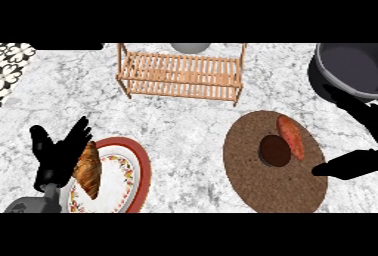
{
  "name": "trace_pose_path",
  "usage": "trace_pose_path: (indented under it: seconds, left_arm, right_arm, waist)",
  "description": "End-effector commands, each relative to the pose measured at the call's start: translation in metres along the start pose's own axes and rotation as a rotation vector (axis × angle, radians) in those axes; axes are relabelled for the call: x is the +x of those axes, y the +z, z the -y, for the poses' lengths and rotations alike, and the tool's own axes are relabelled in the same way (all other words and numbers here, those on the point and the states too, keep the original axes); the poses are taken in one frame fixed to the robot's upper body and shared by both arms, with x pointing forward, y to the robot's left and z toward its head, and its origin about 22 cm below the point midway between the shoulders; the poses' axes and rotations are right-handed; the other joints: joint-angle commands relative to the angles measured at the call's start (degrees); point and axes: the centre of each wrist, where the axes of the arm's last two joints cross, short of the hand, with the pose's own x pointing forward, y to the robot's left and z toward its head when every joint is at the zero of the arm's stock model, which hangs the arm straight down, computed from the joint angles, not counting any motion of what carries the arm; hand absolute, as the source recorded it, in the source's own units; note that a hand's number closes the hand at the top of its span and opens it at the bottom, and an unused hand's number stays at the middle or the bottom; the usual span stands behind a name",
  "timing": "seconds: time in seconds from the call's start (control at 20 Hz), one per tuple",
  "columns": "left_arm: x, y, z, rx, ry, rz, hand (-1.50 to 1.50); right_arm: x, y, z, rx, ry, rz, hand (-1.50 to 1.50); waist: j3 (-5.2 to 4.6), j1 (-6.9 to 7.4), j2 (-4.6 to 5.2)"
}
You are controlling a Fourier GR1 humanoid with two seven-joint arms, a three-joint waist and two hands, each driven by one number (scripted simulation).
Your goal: Pick the cupcake from the placemat and place it in the tiered shelf
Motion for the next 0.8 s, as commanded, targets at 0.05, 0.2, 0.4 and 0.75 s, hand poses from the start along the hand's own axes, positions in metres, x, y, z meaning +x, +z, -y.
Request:
trace_pose_path:
  seconds: [0.05,0.2,0.4,0.75]
  left_arm:
    - [-0.004,0.002,0.006,-0.03,0.012,-0.039,0.0]
    - [-0.01,0.002,0.011,-0.005,0.003,-0.028,0.0]
    - [0.013,0.003,0.012,-0.013,0.009,-0.023,0.0]
    - [-0.009,-0.005,-0.004,-0.018,0.022,-0.021,0.0]
  right_arm:
    - [0.026,-0.015,-0.018,0.027,0.083,-0.109,-1.5]
    - [0.026,-0.012,-0.053,0.069,0.111,-0.109,-1.5]
    - [0.024,-0.029,-0.061,0.093,0.176,-0.151,-1.5]
    - [0.01,-0.024,-0.084,0.041,0.208,-0.217,-1.5]
  waist:
    - [-0.29,0.15,0.25]
    - [-0.28,-0.28,0.2]
    - [-0.25,-0.14,0.22]
    - [-0.27,-0.36,0.25]
